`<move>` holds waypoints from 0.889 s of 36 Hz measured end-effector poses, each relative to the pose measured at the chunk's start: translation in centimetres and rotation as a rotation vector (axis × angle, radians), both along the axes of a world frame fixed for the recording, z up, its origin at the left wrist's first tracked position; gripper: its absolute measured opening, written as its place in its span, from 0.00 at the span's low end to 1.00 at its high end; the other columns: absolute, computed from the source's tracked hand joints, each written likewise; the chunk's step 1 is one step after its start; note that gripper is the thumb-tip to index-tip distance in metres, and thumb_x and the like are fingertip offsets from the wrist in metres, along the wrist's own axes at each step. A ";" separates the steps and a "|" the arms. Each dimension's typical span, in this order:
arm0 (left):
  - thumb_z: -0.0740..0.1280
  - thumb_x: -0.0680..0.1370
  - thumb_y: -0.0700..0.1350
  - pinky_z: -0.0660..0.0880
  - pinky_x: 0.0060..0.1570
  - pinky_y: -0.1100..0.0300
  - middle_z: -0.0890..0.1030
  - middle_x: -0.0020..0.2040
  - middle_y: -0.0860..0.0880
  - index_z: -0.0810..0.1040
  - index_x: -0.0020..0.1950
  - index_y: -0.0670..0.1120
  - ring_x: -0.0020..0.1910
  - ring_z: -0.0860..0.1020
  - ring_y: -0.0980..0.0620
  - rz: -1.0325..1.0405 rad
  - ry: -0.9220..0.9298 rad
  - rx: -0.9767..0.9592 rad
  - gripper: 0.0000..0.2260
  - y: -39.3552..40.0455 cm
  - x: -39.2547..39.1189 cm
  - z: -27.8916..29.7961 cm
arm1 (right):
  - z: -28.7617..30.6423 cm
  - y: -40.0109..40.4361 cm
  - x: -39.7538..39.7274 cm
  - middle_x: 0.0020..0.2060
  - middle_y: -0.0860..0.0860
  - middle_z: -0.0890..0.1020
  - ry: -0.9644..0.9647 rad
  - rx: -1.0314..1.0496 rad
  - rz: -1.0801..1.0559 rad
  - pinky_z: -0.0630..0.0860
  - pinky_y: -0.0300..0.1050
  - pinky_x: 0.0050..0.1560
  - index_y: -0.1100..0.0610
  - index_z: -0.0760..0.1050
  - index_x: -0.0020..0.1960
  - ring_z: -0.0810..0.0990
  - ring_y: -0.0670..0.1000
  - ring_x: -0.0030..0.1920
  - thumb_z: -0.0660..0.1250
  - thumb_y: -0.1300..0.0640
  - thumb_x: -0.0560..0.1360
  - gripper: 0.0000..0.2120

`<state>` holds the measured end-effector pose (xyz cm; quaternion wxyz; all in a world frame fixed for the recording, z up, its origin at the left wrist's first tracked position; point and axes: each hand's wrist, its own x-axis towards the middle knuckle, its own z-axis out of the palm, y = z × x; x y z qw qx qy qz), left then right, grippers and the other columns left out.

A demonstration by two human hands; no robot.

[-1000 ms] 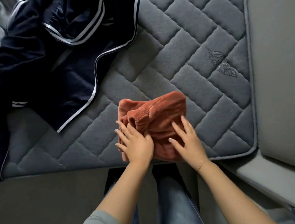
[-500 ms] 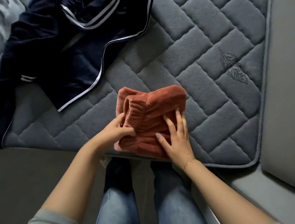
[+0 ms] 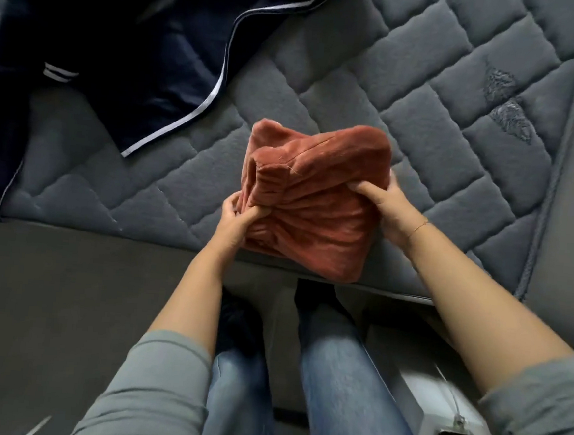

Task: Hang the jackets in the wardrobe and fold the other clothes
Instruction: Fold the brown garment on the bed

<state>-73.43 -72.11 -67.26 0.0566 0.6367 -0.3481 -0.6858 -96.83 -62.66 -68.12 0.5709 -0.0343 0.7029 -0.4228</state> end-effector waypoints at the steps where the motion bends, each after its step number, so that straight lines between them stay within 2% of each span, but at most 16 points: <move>1: 0.75 0.54 0.54 0.72 0.65 0.44 0.75 0.65 0.38 0.69 0.69 0.39 0.63 0.75 0.41 -0.002 0.010 0.024 0.45 0.1 0.1 0.0 | 0.1 0.0 0.2 0.53 0.49 0.82 -0.108 0.033 -0.035 0.79 0.38 0.47 0.53 0.66 0.72 0.80 0.48 0.54 0.71 0.61 0.72 0.30; 4: 0.75 0.63 0.45 0.79 0.52 0.54 0.83 0.52 0.42 0.75 0.65 0.38 0.50 0.81 0.46 -0.004 0.042 0.067 0.32 0.2 0.7 1.0 | 0.6 0.3 0.7 0.49 0.52 0.85 -0.332 0.109 -0.049 0.81 0.42 0.42 0.55 0.74 0.66 0.84 0.48 0.46 0.69 0.56 0.73 0.21; 6: 0.74 0.66 0.42 0.79 0.47 0.57 0.84 0.46 0.46 0.79 0.60 0.39 0.44 0.81 0.49 -0.020 0.056 0.036 0.23 -0.2 1.2 1.9 | 1.1 0.6 1.1 0.54 0.54 0.84 -0.311 0.117 -0.037 0.80 0.46 0.51 0.55 0.75 0.65 0.83 0.49 0.50 0.70 0.54 0.72 0.22; 8: 0.76 0.59 0.47 0.79 0.45 0.59 0.84 0.41 0.51 0.82 0.52 0.46 0.42 0.81 0.54 -0.046 0.059 -0.049 0.22 -1.1 2.0 3.8 | 2.2 0.9 1.7 0.60 0.55 0.80 -0.163 0.089 0.040 0.77 0.47 0.56 0.55 0.72 0.67 0.81 0.50 0.55 0.72 0.54 0.70 0.26; 10: 0.74 0.53 0.55 0.77 0.42 0.63 0.84 0.40 0.56 0.81 0.49 0.51 0.40 0.81 0.58 -0.149 0.003 -0.174 0.25 -1.9 3.2 6.4 | 3.8 1.4 2.3 0.66 0.56 0.75 0.084 0.101 0.313 0.75 0.47 0.57 0.55 0.63 0.71 0.76 0.51 0.60 0.74 0.57 0.71 0.33; 11: 0.72 0.52 0.57 0.76 0.42 0.63 0.83 0.42 0.57 0.79 0.50 0.54 0.42 0.81 0.59 -0.234 -0.040 -0.240 0.27 -2.2 3.9 7.7 | 4.6 1.7 2.7 0.70 0.57 0.70 0.227 0.120 0.464 0.73 0.49 0.61 0.55 0.57 0.75 0.72 0.52 0.65 0.75 0.57 0.70 0.40; 13: 0.70 0.53 0.59 0.73 0.42 0.66 0.82 0.45 0.60 0.76 0.50 0.60 0.45 0.79 0.62 -0.413 -0.106 -0.384 0.25 -2.8 5.6 10.4 | 6.5 2.0 3.4 0.76 0.56 0.57 0.486 0.106 0.673 0.59 0.50 0.74 0.53 0.43 0.79 0.58 0.53 0.75 0.78 0.53 0.67 0.55; 14: 0.69 0.53 0.60 0.71 0.42 0.68 0.81 0.46 0.60 0.75 0.50 0.61 0.45 0.78 0.62 -0.496 -0.135 -0.455 0.25 -3.1 6.4 11.8 | 7.8 1.8 3.9 0.78 0.54 0.51 0.579 0.044 0.728 0.52 0.48 0.75 0.51 0.39 0.78 0.52 0.50 0.76 0.79 0.49 0.65 0.59; 17: 0.68 0.54 0.59 0.69 0.42 0.71 0.78 0.47 0.60 0.74 0.55 0.62 0.45 0.77 0.63 -0.638 -0.147 -0.610 0.28 -3.8 8.5 15.4 | 12.0 0.5 6.3 0.78 0.46 0.42 0.697 -0.190 0.849 0.46 0.44 0.75 0.40 0.33 0.74 0.43 0.44 0.76 0.77 0.38 0.61 0.61; 20: 0.68 0.55 0.56 0.74 0.45 0.68 0.79 0.46 0.60 0.73 0.50 0.64 0.46 0.77 0.65 -0.638 -0.101 -0.621 0.24 -4.3 10.8 18.9 | 15.8 -1.1 10.1 0.76 0.36 0.40 0.718 -0.358 0.913 0.45 0.38 0.75 0.34 0.32 0.73 0.42 0.41 0.77 0.73 0.31 0.60 0.59; 22: 0.69 0.55 0.54 0.76 0.48 0.65 0.81 0.47 0.61 0.74 0.50 0.61 0.47 0.78 0.66 -0.620 -0.047 -0.578 0.23 -4.6 12.6 21.2 | 18.1 -2.0 13.2 0.75 0.34 0.40 0.652 -0.380 0.897 0.49 0.39 0.75 0.33 0.32 0.73 0.44 0.40 0.77 0.76 0.31 0.56 0.64; 24: 0.70 0.56 0.52 0.77 0.52 0.58 0.82 0.49 0.60 0.76 0.55 0.60 0.48 0.79 0.63 -0.615 0.027 -0.538 0.26 -5.1 14.6 23.7 | 20.5 -2.9 16.0 0.75 0.33 0.42 0.532 -0.404 0.813 0.57 0.36 0.73 0.33 0.33 0.74 0.49 0.38 0.76 0.81 0.36 0.53 0.68; 26: 0.71 0.57 0.49 0.78 0.53 0.55 0.81 0.50 0.60 0.77 0.57 0.60 0.50 0.80 0.60 -0.620 0.083 -0.519 0.27 -5.7 16.9 26.3 | 22.9 -3.9 18.4 0.77 0.39 0.48 0.450 -0.412 0.717 0.66 0.39 0.70 0.36 0.32 0.74 0.58 0.39 0.74 0.84 0.41 0.52 0.72; 28: 0.72 0.59 0.46 0.79 0.52 0.56 0.82 0.50 0.58 0.76 0.57 0.61 0.50 0.81 0.58 -0.623 0.130 -0.508 0.27 -6.4 19.6 28.9 | 25.7 -5.0 20.7 0.76 0.46 0.58 0.376 -0.403 0.679 0.70 0.45 0.68 0.36 0.27 0.72 0.65 0.41 0.72 0.83 0.40 0.52 0.73; 31: 0.72 0.58 0.46 0.78 0.52 0.58 0.81 0.51 0.58 0.75 0.58 0.60 0.51 0.80 0.58 -0.655 0.121 -0.526 0.28 -7.4 23.7 32.4 | 29.3 -6.8 23.9 0.67 0.35 0.66 0.323 -0.444 0.768 0.68 0.25 0.59 0.28 0.23 0.66 0.68 0.30 0.65 0.82 0.43 0.55 0.71; 32: 0.71 0.58 0.48 0.78 0.52 0.59 0.80 0.52 0.58 0.75 0.58 0.61 0.51 0.79 0.58 -0.671 0.107 -0.546 0.28 -7.8 24.8 33.6 | 30.3 -7.5 24.7 0.65 0.32 0.67 0.337 -0.470 0.791 0.67 0.24 0.58 0.32 0.22 0.67 0.69 0.30 0.65 0.82 0.44 0.55 0.72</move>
